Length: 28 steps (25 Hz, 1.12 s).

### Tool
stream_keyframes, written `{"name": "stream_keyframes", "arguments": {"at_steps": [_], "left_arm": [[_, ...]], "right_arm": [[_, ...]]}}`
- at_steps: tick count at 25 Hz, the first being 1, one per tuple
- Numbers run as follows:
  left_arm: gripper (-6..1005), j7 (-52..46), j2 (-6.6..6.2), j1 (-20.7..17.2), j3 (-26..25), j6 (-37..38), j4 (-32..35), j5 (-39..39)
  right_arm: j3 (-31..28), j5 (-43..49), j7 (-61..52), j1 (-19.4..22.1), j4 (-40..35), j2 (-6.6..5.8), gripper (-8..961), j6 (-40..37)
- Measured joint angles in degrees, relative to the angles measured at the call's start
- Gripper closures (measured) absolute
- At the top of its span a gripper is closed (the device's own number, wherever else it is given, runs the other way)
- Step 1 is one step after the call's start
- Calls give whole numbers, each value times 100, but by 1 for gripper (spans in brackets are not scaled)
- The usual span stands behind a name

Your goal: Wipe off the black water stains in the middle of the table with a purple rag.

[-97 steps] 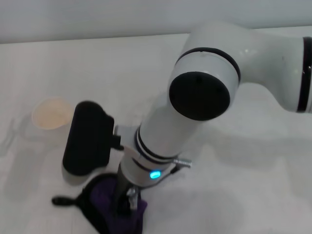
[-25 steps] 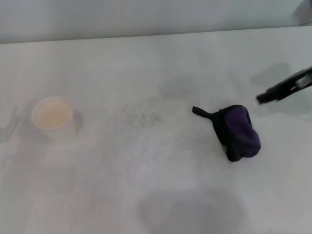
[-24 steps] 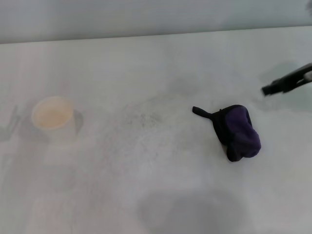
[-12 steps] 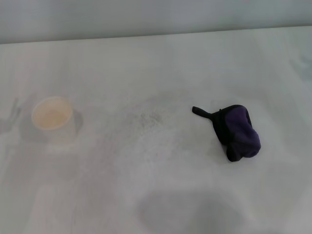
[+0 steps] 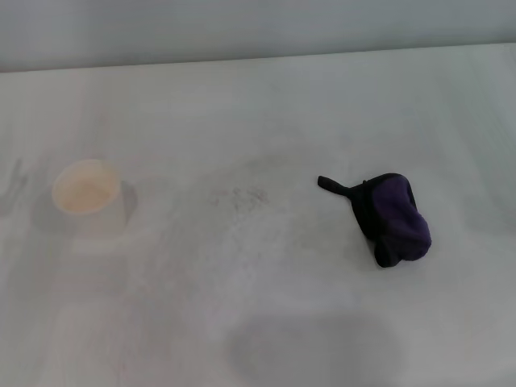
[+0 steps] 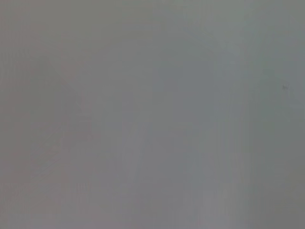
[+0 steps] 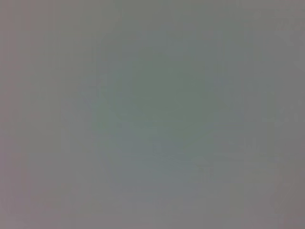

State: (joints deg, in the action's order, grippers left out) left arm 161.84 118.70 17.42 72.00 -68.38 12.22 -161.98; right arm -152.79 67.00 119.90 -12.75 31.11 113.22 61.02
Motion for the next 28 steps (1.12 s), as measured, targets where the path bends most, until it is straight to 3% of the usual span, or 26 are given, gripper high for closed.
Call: {"name": "stream_keyframes", "arguments": {"at_steps": [4, 11, 28], "left_arm": [[137, 2, 4, 25, -2, 0, -23, -9], [137, 5, 13, 67, -2, 133, -33, -6], [137, 6, 39, 208, 23, 204, -119, 12]], "right_arm": [[-2, -1349, 1764, 107, -812, 140, 563, 187], [-11, -2262, 3557, 59, -1753, 142, 561, 259], [-22, -2344, 4437, 30, -1889, 148, 556, -147]]}}
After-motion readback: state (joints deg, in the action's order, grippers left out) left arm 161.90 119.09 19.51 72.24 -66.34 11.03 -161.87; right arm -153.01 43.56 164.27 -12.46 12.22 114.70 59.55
